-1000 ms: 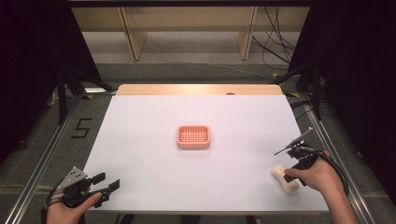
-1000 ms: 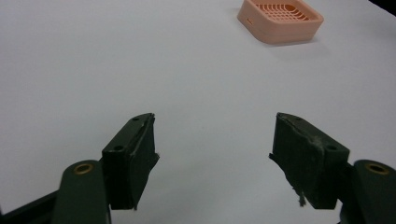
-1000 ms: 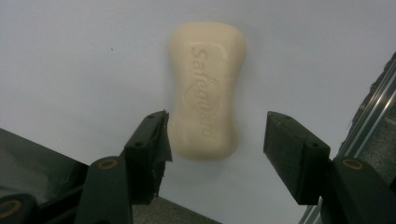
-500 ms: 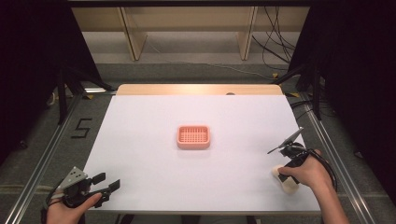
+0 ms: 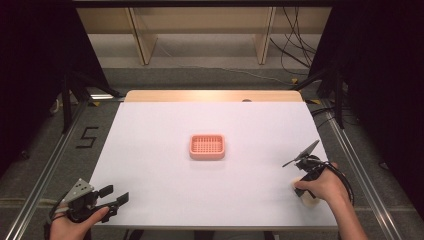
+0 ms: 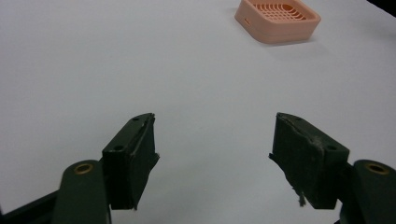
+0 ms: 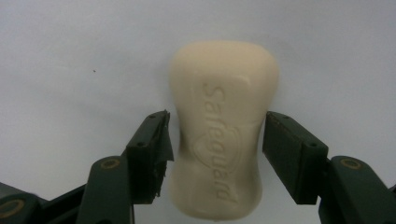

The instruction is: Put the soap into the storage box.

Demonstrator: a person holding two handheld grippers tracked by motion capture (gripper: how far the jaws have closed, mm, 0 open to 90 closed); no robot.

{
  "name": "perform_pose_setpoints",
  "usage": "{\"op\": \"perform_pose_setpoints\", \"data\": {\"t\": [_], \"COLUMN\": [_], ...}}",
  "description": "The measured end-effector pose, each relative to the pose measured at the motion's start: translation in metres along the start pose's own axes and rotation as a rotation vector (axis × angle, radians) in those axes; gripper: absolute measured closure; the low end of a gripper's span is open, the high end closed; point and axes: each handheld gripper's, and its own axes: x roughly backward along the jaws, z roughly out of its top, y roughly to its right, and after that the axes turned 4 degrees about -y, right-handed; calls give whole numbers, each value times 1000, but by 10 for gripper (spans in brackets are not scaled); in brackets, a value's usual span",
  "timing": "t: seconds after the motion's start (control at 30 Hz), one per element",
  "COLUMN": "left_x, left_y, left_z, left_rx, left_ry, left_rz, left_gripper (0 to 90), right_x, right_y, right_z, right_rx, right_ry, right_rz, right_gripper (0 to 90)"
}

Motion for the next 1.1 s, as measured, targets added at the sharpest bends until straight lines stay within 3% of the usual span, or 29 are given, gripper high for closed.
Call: {"op": "perform_pose_setpoints", "data": {"t": [0.13,0.2,0.3,0.37,0.4,0.47,0.53,0.57,0.8,0.87,1.1], "left_x": [0,0,0,0,0,0,1,1,0,0,0], "left_y": [0,0,0,0,0,0,0,0,0,0,-1], "left_z": [0,0,0,0,0,0,0,0,0,0,0], "left_rx": [-3,-1,-3,-3,-4,-9,-9,-8,-7,-7,-4], "left_ry": [0,1,3,0,0,0,-3,-2,0,0,0], "left_rz": [2,1,-3,0,-2,-2,2,2,-5,-2,-2], "left_gripper": [296,296,296,296,296,296,296,296,297,297,299], "right_x": [-2,-3,-6,-7,-8,-8,-10,-10,-12,-11,-12], "right_y": [-2,0,-1,2,0,-1,-2,-1,0,0,-1], "right_z": [1,3,3,4,3,4,4,5,4,4,3], "right_rx": [-26,-5,-16,21,-4,-7,-12,2,-10,-4,88], "right_ry": [-2,-12,-11,-14,-5,-29,-15,-44,-15,-23,-16], "right_rz": [1,-6,-12,-15,-14,-8,-19,-14,-9,-8,-11], "right_gripper": [447,455,456,460,462,465,466,479,489,494,497]}}
